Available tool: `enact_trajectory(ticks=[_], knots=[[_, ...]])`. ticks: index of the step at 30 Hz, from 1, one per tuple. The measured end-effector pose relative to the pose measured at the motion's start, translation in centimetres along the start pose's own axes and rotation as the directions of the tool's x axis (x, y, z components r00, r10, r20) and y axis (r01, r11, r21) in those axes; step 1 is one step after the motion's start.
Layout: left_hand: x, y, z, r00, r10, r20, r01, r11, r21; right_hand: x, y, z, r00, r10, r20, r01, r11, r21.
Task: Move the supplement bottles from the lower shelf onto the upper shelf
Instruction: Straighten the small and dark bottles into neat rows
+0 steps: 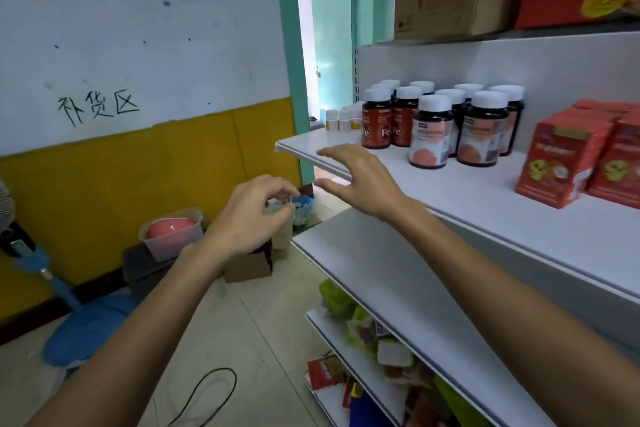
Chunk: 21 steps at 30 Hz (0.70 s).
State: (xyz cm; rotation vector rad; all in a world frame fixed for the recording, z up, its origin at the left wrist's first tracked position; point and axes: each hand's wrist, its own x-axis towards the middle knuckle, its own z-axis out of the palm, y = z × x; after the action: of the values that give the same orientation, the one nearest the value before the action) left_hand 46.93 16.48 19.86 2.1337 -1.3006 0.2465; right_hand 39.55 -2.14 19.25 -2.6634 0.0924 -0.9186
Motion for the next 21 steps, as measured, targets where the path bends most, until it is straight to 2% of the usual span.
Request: enact_trajectory(ticks=[4,9,12,15,21], knots=[[7.3,-3.3,-0.3,0.998,0.045,0.045,-0.047,0.998,0.032,8.6,3.4,1.1,0.998,0.049,-0.033,-0.050,0.999,-0.012],[14.7,-7.9,0.3,0.994,0.097,-0.052,-0.095,0.995,0.035,16.3,5.1,3.3,0.999,0.002,-0.042,-0.004,0.999,-0.043],[18.8,-9.6,1.9,0.987,0.153,-0.049,-0.154,0.988,-0.031,18.7,6.4,2.4,1.000,-0.007,0.004,0.007,0.989,-0.151],[23.4,-11.3,3.8,0.976,0.205,-0.070,-0.211,0.971,-0.109,19.7,8.8,1.9,0.997,0.051,-0.062,-0.060,0.985,-0.164],[32.4,-14.5,8.4,0.928,0.370,0.039,-0.358,0.915,-0.185,21.0,11.8,2.6,0.974,0.152,-0.166,-0.191,0.948,-0.255]])
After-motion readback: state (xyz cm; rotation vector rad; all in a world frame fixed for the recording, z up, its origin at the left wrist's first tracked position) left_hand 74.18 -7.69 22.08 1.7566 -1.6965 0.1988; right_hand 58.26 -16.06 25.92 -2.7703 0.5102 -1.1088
